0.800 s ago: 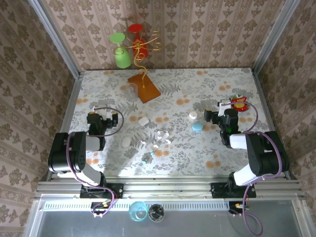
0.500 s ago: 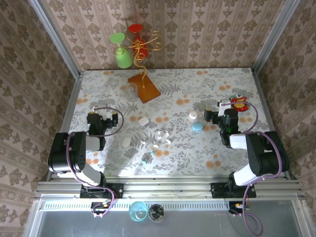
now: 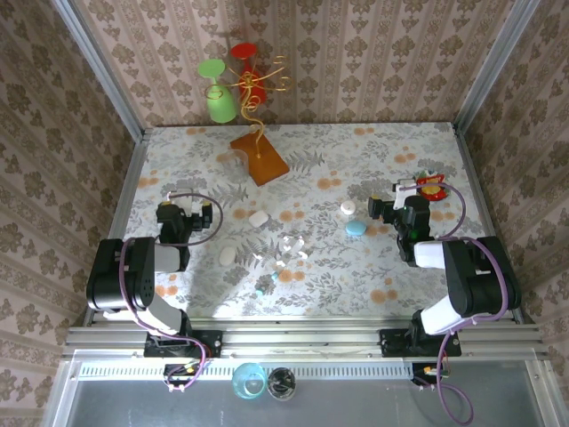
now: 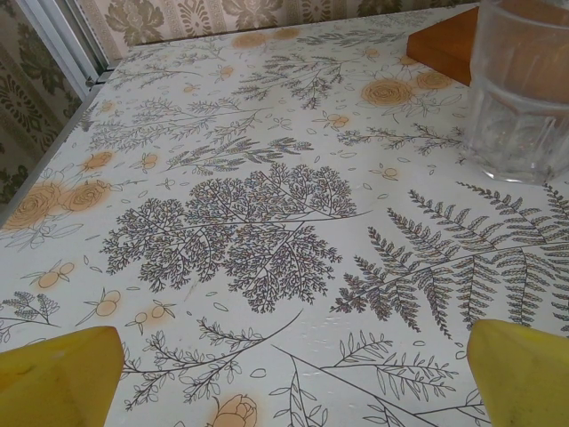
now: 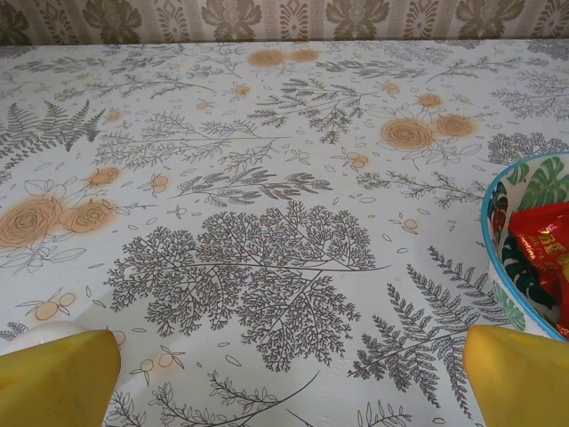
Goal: Insert wireless bluetooth earbuds into charging case
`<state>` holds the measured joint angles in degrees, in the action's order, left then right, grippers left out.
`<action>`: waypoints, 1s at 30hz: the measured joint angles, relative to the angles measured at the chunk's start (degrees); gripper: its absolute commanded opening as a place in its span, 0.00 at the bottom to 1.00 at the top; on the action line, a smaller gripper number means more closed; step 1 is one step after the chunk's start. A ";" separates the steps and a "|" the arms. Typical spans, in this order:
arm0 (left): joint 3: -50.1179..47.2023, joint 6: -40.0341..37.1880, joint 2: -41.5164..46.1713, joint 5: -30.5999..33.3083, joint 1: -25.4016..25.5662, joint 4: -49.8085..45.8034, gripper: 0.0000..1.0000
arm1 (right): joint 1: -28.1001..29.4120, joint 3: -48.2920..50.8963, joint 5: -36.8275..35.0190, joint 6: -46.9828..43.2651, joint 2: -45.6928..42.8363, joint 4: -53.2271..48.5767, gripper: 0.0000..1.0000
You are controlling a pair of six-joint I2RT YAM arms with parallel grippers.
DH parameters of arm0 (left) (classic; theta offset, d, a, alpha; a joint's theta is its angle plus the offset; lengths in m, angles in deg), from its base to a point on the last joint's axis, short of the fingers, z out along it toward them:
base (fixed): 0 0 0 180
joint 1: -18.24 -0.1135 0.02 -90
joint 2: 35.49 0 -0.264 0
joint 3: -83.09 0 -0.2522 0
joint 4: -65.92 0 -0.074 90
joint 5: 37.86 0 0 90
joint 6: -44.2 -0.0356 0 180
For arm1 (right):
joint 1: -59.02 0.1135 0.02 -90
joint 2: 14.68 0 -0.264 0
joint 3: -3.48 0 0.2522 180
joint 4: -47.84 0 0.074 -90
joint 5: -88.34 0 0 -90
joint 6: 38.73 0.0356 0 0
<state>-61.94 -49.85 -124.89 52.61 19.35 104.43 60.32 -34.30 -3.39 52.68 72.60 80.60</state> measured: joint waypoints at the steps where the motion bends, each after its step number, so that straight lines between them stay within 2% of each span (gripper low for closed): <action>1: 0.00 0.00 0.00 0.07 0.00 0.00 1.00 | 0.00 0.00 0.00 0.02 0.00 0.00 1.00; 7: 0.00 -0.22 1.90 2.67 1.18 -1.60 1.00 | 0.02 0.00 0.00 0.02 -1.29 -1.70 1.00; 13: 2.19 -3.13 13.73 5.86 6.12 -12.26 1.00 | 0.42 -0.42 -1.20 0.22 -11.30 -9.57 1.00; 18: 6.93 -3.58 23.32 8.70 9.84 -24.94 1.00 | 1.97 -2.86 -1.62 2.78 -16.63 -16.00 1.00; 21: 10.51 -2.51 25.81 10.91 13.03 -33.33 1.00 | 2.93 -4.20 -0.20 6.67 -18.75 -20.52 1.00; 26: 16.68 1.86 26.10 12.48 19.08 -49.64 1.00 | 5.01 -6.69 5.49 13.90 -21.24 -27.10 1.00; 30: 20.76 6.97 24.33 12.39 22.45 -62.05 1.00 | 9.07 -7.54 9.68 17.49 -21.94 -30.32 1.00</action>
<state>-41.18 -42.88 -100.57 65.00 41.79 42.38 69.39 -41.84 6.29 70.16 50.66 50.29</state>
